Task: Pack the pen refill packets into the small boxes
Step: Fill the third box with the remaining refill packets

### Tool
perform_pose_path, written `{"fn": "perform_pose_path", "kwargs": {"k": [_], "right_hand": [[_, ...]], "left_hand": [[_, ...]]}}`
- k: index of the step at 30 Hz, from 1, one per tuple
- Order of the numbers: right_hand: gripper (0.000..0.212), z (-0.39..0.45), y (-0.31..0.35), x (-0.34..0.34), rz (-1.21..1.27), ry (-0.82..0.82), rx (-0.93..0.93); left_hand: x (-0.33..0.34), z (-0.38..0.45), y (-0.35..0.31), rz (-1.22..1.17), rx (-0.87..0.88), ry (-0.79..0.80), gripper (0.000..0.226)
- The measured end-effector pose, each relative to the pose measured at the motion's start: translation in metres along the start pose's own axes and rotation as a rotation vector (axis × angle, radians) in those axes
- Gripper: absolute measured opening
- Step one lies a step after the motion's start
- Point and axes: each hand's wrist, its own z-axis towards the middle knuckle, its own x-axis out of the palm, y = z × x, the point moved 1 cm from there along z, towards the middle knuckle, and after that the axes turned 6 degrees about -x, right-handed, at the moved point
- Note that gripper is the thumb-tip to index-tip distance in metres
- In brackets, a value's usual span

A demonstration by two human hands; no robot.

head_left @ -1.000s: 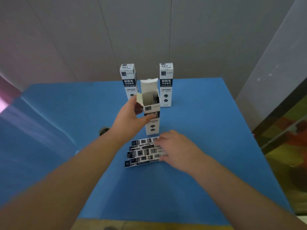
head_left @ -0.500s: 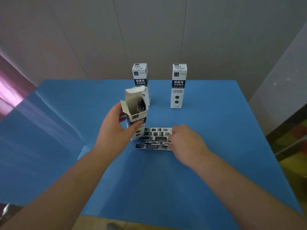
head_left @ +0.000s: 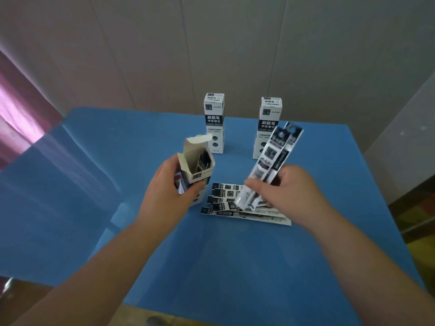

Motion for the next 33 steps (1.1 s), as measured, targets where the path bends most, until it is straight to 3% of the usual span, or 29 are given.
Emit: {"fn": "perform_pose_path", "kwargs": {"k": [3, 5, 8, 11, 20, 30, 33], "right_hand": [[0.005, -0.005, 0.020, 0.004, 0.358, -0.030, -0.039], [0.014, -0.006, 0.034, 0.007, 0.458, -0.043, -0.107], [0.011, 0.001, 0.051, 0.013, 0.524, -0.112, -0.171], [0.007, 0.011, 0.059, 0.016, 0.455, -0.160, -0.195], [0.011, 0.025, 0.074, 0.029, 0.037, -0.028, -0.266], [0.029, 0.027, 0.075, 0.030, 0.045, -0.046, -0.302], [0.027, 0.030, 0.062, 0.028, 0.043, -0.129, -0.319]], "left_hand": [[0.001, 0.001, 0.000, 0.002, 0.001, 0.009, 0.045], [0.002, 0.002, 0.000, 0.011, 0.005, 0.027, 0.042], [0.003, 0.000, -0.002, 0.042, 0.034, 0.038, 0.044], [0.001, -0.003, -0.005, 0.103, 0.105, 0.053, 0.050], [0.003, -0.004, -0.004, 0.119, 0.153, 0.070, 0.048], [0.001, 0.000, -0.002, 0.038, 0.087, 0.049, 0.049], [-0.001, -0.001, -0.003, 0.032, 0.082, 0.045, 0.045]]}}
